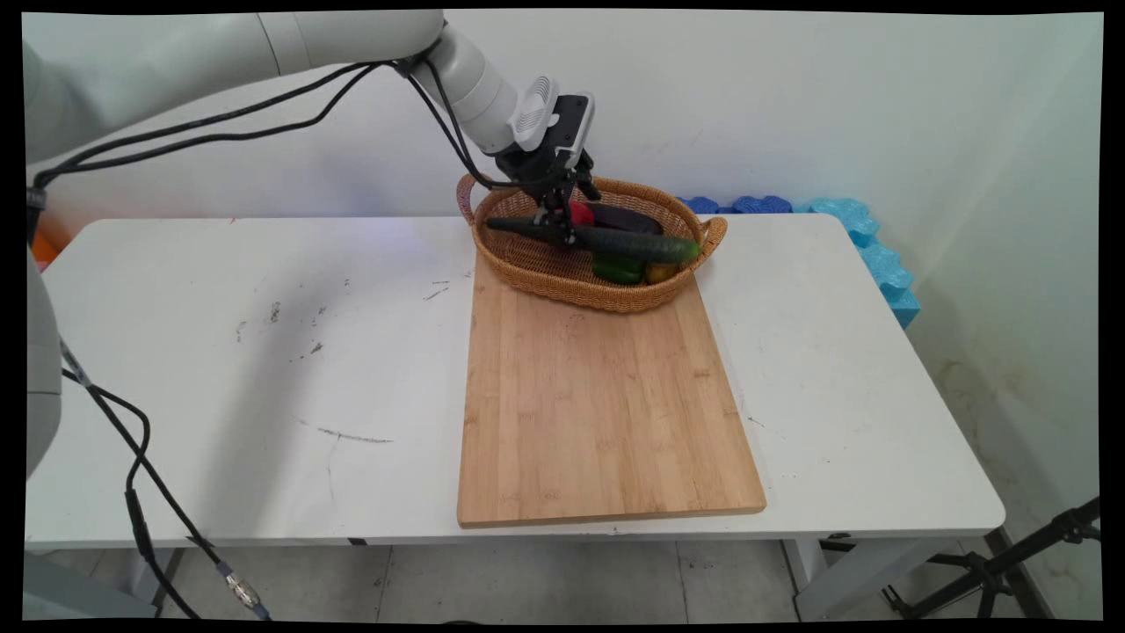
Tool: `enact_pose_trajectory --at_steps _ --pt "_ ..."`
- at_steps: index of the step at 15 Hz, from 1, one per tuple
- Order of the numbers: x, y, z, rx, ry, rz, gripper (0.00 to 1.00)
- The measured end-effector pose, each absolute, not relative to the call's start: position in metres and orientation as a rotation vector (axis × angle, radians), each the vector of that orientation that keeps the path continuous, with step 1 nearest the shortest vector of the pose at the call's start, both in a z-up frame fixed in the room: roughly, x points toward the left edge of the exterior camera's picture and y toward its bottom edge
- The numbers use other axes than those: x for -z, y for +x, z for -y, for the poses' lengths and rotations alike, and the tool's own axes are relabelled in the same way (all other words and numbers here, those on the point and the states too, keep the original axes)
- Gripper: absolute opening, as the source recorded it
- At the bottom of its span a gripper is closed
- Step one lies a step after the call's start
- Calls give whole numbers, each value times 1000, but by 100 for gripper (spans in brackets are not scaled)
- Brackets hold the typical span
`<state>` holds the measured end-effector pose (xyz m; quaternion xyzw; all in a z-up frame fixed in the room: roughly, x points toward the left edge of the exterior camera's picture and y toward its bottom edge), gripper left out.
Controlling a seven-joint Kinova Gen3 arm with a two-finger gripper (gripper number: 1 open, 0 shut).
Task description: Place the picked object in the vegetable basket
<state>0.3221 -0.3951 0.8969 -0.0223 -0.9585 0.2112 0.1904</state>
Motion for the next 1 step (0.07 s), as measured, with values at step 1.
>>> enact_pose_trajectory --at_steps 1 --pt "-896 322 395 -590 -63 2692 100"
